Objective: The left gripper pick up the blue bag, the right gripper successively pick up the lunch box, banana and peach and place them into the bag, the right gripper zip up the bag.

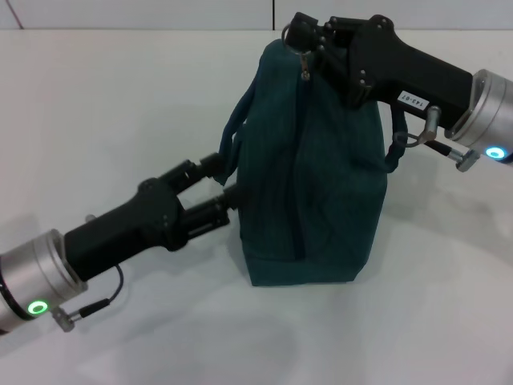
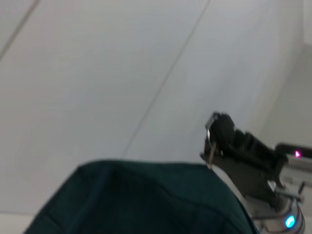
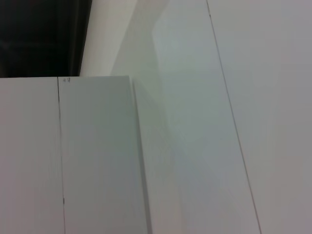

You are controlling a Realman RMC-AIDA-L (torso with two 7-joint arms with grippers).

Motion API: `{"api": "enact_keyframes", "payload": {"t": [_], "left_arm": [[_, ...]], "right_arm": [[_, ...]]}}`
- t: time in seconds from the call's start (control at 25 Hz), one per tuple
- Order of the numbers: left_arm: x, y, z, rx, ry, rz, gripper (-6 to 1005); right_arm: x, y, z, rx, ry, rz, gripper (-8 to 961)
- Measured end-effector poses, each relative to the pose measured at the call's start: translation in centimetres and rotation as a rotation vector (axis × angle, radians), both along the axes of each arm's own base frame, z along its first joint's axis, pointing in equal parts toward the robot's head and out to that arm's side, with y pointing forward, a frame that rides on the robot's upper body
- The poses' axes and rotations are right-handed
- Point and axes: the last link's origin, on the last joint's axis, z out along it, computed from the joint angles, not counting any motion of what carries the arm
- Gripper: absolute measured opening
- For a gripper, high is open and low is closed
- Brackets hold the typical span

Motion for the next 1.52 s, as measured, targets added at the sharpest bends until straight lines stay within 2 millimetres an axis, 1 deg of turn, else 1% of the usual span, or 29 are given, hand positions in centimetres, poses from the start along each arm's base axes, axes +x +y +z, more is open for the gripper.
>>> {"api": "enact_keyframes", "payload": {"t": [0.12,0.4,0.56,0.68,0.88,1.08,1.24,1.52], "left_arm": [[0.2,-0.1,-0.5,-0.032,0.015,-0.017,854],[0.4,0.1,-0.5,-0.041,0.016,-0.021,841],[0.4,0.8,-1.5,-0.031,0.058,0.002,820],[0.9,1.4,-2.1,-0.042,0.059,0.005,805],[1.6,2.1,-2.4,-0.02,0.072,-0.033,779],[1.7,2.4,-2.1,0.036,0.096,-0.072,532],[1.7,2.6,-1.8,0.059,0.092,-0.066,443],[1.7,3.0,-1.5,0.08,0.084,-0.058,287]], "right_arm": [[0.1,-0.1,-0.1,-0.001,-0.002,-0.002,18],[0.9,-0.3,-0.2,-0.003,-0.006,-0.025,18],[0.9,-0.5,-0.1,-0.002,0.0,-0.021,18],[0.9,-0.5,0.0,-0.003,0.001,-0.02,18],[1.2,-0.6,0.0,-0.005,-0.001,-0.027,18],[2.1,-0.8,0.2,0.001,-0.002,-0.052,18],[2.7,-0.9,0.3,0.007,-0.009,-0.073,18],[3.2,-0.9,0.5,0.019,-0.009,-0.087,18]]}}
